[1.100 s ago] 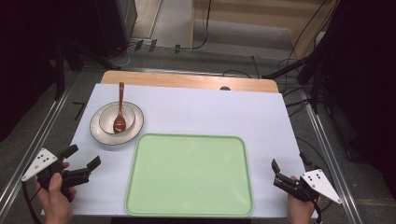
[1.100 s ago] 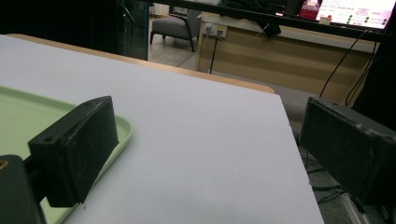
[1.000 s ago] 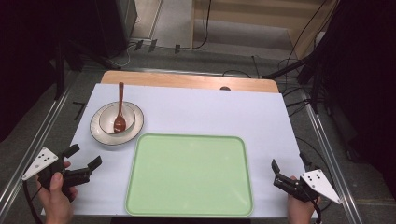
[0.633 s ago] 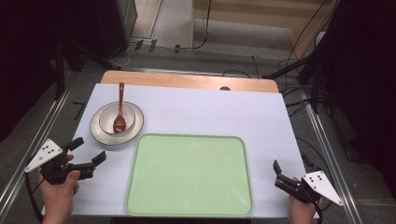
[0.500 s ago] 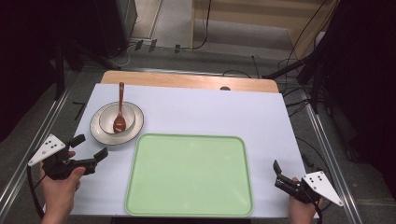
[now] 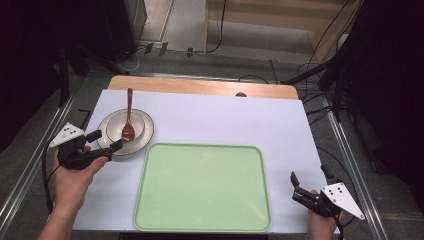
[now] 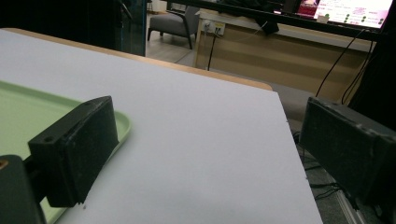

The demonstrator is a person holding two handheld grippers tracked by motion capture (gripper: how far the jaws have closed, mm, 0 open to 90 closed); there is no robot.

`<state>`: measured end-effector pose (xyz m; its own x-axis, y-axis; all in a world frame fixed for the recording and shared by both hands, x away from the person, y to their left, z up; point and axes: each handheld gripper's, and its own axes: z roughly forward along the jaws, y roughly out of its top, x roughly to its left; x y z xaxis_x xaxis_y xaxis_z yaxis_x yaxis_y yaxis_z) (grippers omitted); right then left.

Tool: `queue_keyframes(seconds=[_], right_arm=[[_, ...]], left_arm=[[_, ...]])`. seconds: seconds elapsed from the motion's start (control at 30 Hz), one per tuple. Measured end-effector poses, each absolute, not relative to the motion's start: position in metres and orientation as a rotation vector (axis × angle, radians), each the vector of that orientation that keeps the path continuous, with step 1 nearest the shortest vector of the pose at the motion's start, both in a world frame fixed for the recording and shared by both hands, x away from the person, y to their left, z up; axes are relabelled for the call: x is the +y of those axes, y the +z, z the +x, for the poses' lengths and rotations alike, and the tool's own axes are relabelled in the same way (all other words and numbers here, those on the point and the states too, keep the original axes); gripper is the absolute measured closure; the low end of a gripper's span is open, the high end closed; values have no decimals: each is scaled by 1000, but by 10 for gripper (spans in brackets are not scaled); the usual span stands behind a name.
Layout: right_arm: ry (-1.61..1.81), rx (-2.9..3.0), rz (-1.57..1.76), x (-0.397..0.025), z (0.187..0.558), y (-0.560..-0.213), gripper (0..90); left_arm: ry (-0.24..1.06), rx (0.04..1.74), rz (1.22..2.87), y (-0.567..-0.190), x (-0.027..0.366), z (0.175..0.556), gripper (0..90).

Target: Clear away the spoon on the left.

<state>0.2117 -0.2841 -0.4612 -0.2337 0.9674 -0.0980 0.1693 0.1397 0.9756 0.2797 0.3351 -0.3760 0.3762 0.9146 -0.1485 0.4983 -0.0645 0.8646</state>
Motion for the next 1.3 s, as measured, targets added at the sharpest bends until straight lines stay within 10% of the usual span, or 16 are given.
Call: queue_keyframes(seconds=[1.3], right_arm=[[1190,1600,1127,-279,213,-464,51]], left_arm=[[518,1392,1782,-381,333,382,489]])
